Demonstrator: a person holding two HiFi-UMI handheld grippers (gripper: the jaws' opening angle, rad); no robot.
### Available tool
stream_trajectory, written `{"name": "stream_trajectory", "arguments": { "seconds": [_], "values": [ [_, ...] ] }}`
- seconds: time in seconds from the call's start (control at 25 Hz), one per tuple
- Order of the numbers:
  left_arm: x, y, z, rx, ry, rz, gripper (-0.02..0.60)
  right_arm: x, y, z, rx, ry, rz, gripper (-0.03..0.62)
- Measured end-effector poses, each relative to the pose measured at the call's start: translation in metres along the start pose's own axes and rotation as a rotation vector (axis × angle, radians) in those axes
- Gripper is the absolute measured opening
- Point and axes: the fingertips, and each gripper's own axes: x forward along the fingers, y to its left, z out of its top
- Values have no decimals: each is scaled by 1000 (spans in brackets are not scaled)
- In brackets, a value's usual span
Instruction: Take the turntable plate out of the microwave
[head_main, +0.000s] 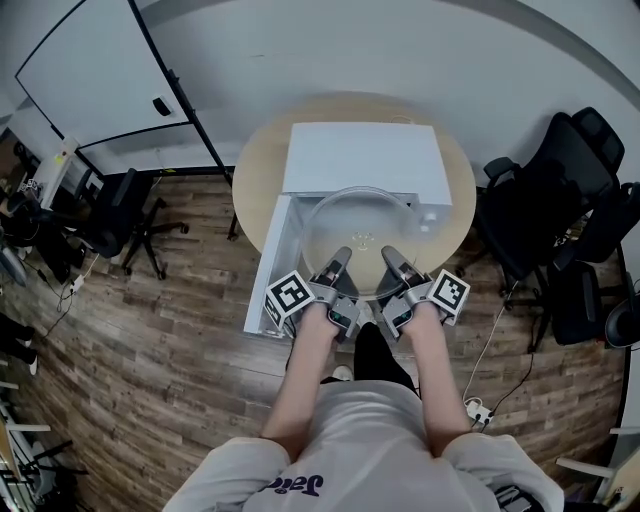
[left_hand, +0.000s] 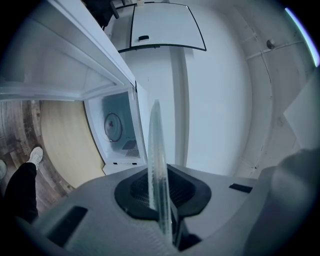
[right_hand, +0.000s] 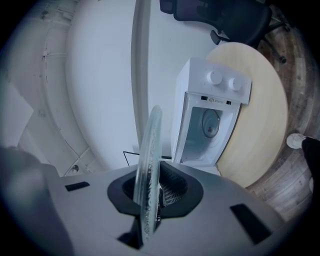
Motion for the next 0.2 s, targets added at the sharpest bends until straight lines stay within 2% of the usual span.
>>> {"name": "stream_trajectory", "arguments": {
  "seconds": [0.2],
  "values": [
    [8,3,7,-23,-6,-1,40,8,-4,5,3,-3,-3,32]
  ]
}}
